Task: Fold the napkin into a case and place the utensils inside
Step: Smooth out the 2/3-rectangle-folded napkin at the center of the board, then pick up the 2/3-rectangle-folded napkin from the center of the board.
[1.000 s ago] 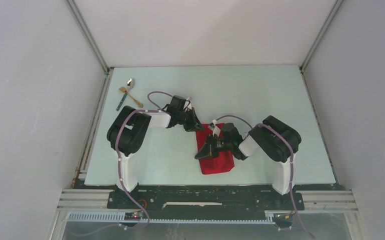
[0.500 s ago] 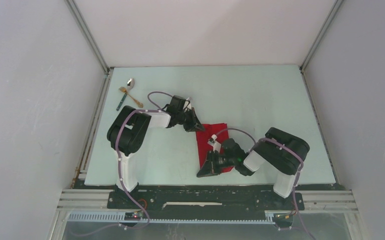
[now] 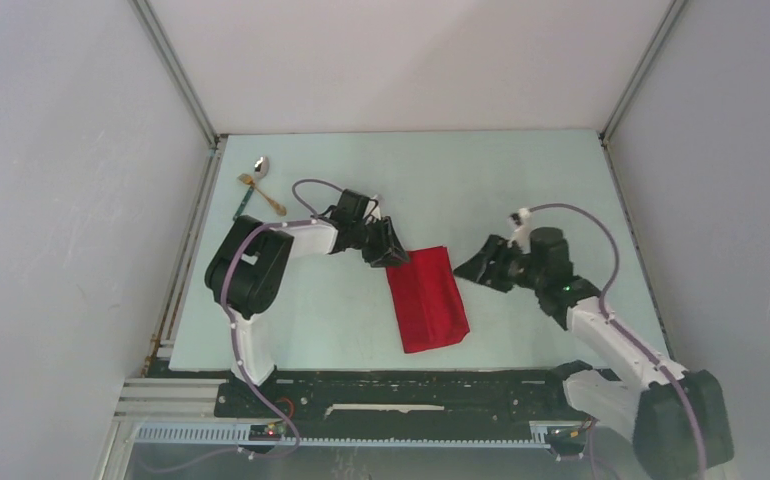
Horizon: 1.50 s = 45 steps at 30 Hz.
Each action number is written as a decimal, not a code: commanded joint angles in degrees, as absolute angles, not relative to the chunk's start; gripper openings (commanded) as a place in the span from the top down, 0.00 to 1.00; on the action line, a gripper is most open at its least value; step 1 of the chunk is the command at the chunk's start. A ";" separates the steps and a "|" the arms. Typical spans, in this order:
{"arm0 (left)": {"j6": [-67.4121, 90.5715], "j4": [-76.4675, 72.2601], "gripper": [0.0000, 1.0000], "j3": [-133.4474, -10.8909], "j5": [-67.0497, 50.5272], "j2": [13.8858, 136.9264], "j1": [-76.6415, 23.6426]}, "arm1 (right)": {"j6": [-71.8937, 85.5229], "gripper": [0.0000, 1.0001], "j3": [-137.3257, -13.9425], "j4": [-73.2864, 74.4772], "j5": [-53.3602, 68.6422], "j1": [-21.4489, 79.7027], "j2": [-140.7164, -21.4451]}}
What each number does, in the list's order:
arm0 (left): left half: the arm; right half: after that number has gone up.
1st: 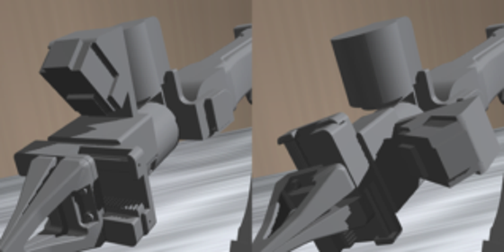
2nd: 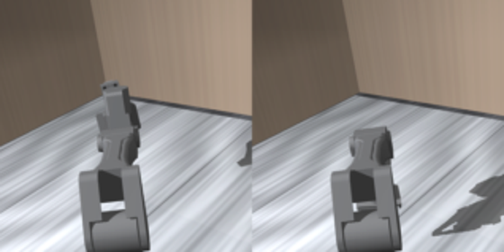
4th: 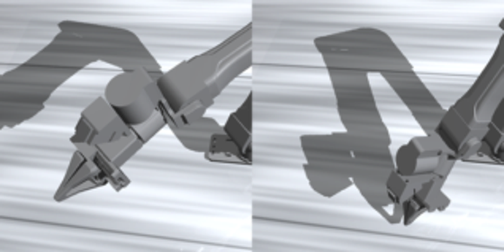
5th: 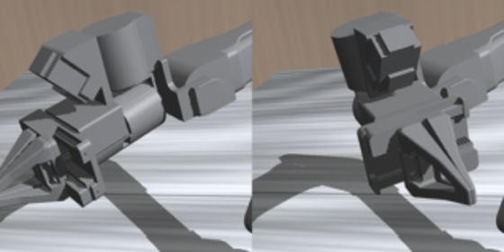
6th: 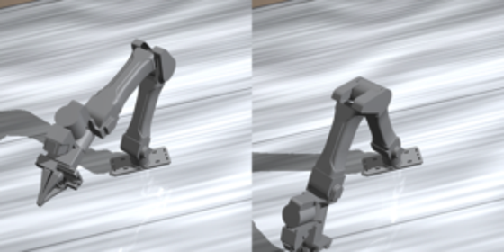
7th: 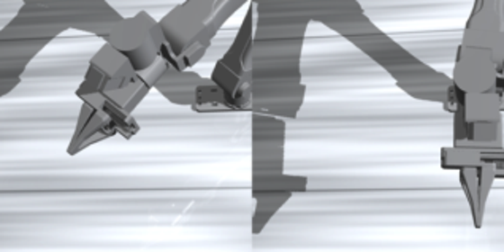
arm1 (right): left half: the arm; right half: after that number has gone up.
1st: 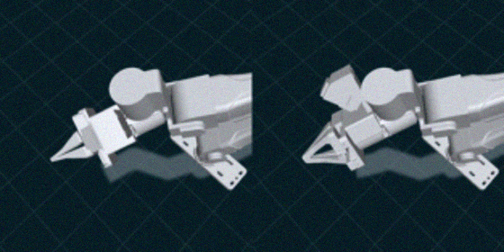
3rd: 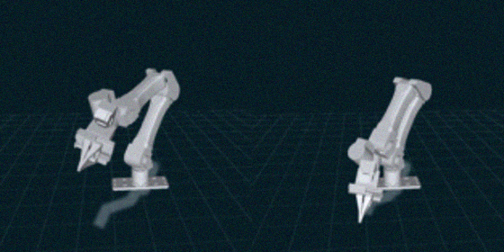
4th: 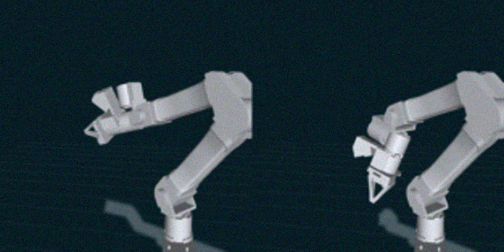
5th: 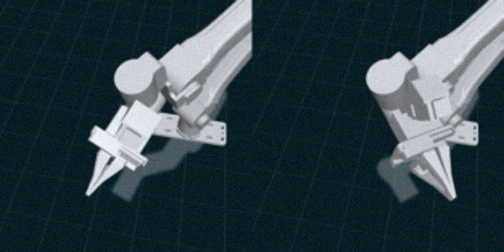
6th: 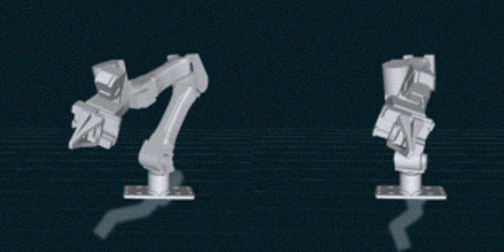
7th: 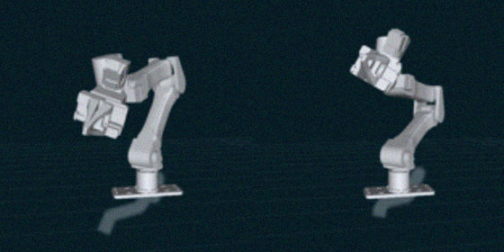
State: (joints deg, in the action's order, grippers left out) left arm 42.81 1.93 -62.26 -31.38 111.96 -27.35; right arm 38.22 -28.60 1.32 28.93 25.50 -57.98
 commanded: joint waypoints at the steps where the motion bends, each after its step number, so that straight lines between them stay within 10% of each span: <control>1: 39.42 10.15 0.52 -64.43 -29.94 105.43 -27.24 | 30.51 0.26 -28.04 14.60 37.92 9.15 -64.02; 3: 38.75 13.04 0.45 -65.50 -29.78 102.57 -27.48 | 29.35 0.01 -28.04 12.76 43.47 6.08 -68.88; 8: 36.28 20.49 0.40 -66.61 -27.42 94.67 -29.54 | 28.07 0.06 -27.08 9.59 44.07 7.82 -75.50; 24: 40.23 29.67 0.33 -58.43 13.34 81.28 -65.26 | 53.43 0.79 -15.81 -23.94 37.64 28.20 -82.15; 32: 44.50 42.06 0.32 -72.77 21.39 97.28 -74.62 | 49.32 0.23 -19.00 -7.06 29.84 21.18 -76.81; 45: 47.77 57.00 0.42 -91.61 21.44 117.63 -79.04 | 42.68 0.17 -20.65 18.48 12.58 3.60 -56.66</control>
State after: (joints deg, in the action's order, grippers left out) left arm 45.39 51.81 -88.20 19.33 115.11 -78.78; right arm 44.03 -19.99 9.67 21.93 3.90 -60.86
